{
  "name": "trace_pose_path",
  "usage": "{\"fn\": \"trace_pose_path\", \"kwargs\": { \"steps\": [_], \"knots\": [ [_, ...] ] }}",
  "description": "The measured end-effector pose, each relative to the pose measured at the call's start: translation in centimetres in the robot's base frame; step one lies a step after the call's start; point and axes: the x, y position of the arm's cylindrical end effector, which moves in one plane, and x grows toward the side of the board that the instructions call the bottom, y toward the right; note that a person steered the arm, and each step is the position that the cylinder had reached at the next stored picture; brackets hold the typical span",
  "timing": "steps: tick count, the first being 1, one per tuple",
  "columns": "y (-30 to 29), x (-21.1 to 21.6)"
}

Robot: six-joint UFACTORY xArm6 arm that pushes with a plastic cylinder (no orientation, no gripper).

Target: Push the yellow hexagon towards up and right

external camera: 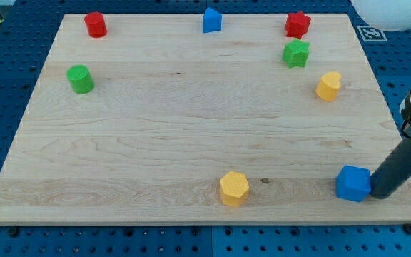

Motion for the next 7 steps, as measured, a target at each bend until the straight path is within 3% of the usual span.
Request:
{"fn": "trace_pose_path", "kwargs": {
  "steps": [1,3,7],
  "knots": [
    [-0.5,2.7],
    [-9.3,3.0],
    [-20.9,3.0]
  ]
}}
